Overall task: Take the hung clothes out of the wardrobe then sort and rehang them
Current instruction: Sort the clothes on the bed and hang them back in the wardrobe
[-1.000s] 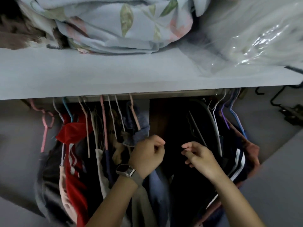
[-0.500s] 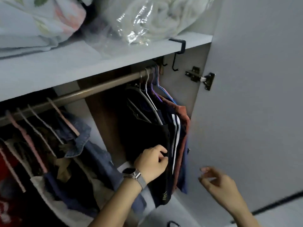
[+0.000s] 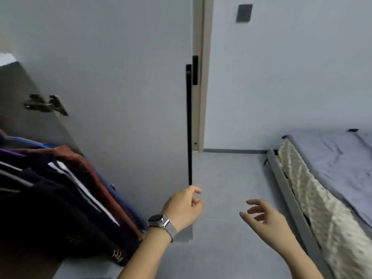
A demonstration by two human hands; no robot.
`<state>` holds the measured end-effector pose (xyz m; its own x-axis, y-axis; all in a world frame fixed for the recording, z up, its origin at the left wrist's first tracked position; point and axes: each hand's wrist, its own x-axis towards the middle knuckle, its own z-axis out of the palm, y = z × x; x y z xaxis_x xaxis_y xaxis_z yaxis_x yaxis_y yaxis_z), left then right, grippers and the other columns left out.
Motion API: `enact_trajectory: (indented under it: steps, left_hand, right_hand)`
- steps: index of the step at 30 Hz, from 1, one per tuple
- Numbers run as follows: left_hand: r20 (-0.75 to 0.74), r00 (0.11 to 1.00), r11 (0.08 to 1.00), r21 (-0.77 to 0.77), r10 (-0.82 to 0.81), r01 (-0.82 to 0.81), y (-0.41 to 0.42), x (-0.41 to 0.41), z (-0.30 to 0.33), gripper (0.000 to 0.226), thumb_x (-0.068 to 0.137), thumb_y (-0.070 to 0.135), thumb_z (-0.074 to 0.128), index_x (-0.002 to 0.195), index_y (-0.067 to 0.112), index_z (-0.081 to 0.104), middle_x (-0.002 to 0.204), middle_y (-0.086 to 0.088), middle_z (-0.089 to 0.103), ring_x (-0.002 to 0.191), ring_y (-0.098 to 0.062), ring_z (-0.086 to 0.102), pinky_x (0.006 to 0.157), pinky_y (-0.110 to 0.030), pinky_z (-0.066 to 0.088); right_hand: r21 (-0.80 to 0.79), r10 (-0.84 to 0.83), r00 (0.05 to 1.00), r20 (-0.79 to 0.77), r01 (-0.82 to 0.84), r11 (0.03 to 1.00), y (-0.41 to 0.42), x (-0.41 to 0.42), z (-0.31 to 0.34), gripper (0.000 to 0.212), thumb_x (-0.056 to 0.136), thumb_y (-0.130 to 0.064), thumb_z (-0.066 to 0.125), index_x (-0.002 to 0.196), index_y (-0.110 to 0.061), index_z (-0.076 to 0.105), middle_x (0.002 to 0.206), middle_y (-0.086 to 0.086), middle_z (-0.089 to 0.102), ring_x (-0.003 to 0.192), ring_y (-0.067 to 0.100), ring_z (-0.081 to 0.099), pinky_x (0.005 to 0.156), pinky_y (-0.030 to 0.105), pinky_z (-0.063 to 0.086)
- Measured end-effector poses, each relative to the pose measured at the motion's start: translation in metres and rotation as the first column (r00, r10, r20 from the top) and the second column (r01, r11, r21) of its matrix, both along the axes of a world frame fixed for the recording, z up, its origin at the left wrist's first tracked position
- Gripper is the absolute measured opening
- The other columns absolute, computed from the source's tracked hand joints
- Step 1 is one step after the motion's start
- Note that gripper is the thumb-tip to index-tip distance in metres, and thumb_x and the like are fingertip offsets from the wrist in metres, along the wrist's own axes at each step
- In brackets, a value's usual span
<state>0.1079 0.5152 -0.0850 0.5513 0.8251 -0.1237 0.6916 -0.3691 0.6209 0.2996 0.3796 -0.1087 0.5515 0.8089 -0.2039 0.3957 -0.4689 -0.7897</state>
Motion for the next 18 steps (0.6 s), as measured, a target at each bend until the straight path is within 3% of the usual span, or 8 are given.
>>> enact_trajectory:
  steps: [3, 9, 12, 18]
  left_hand:
    - [-0.005, 0.992, 0.992, -0.012, -0.122, 0.122, -0.021, 0.078, -0.001, 0.026, 0.088, 0.030, 0.052, 0.114, 0.028, 0.056, 0.083, 0.016, 0.060, 0.082, -0.012, 0.061, 0.077, -0.023, 0.048]
    - [-0.032, 0.908, 0.908, -0.035, -0.418, 0.417, -0.095, 0.255, -0.011, 0.026, 0.089, 0.032, 0.051, 0.114, 0.028, 0.056, 0.090, 0.012, 0.064, 0.091, -0.015, 0.062, 0.082, -0.027, 0.048]
    - [-0.018, 0.817, 0.817, -0.058, -0.576, 0.574, -0.150, 0.333, -0.020, 0.022, 0.089, 0.032, 0.052, 0.111, 0.029, 0.057, 0.086, 0.014, 0.061, 0.089, -0.017, 0.062, 0.083, -0.031, 0.048]
    - [0.035, 0.579, 0.567, -0.164, -0.815, 0.807, -0.256, 0.435, -0.031, 0.019, 0.087, 0.030, 0.055, 0.104, 0.027, 0.062, 0.082, 0.015, 0.061, 0.075, -0.005, 0.057, 0.079, -0.022, 0.047]
  right_hand:
    - [-0.007, -0.156, 0.988, 0.005, 0.156, 0.988, -0.047, 0.058, 0.001, 0.032, 0.076, -0.039, 0.075, 0.101, -0.038, 0.056, 0.093, -0.014, 0.064, 0.081, 0.009, 0.063, 0.072, 0.028, 0.050]
    - [-0.019, -0.351, 0.918, 0.185, 0.361, 0.933, -0.165, 0.190, 0.005, 0.039, 0.077, -0.035, 0.075, 0.111, -0.026, 0.057, 0.088, -0.010, 0.060, 0.074, 0.008, 0.058, 0.077, 0.027, 0.048]
    - [-0.070, -0.494, 0.852, 0.177, 0.511, 0.857, -0.237, 0.238, 0.001, 0.036, 0.079, -0.037, 0.073, 0.109, -0.030, 0.054, 0.091, -0.008, 0.061, 0.077, 0.010, 0.059, 0.078, 0.026, 0.047]
    - [-0.142, -0.760, 0.641, 0.108, 0.766, 0.626, -0.367, 0.269, -0.011, 0.035, 0.079, -0.045, 0.068, 0.109, -0.033, 0.054, 0.090, -0.016, 0.059, 0.079, 0.005, 0.061, 0.073, 0.026, 0.051]
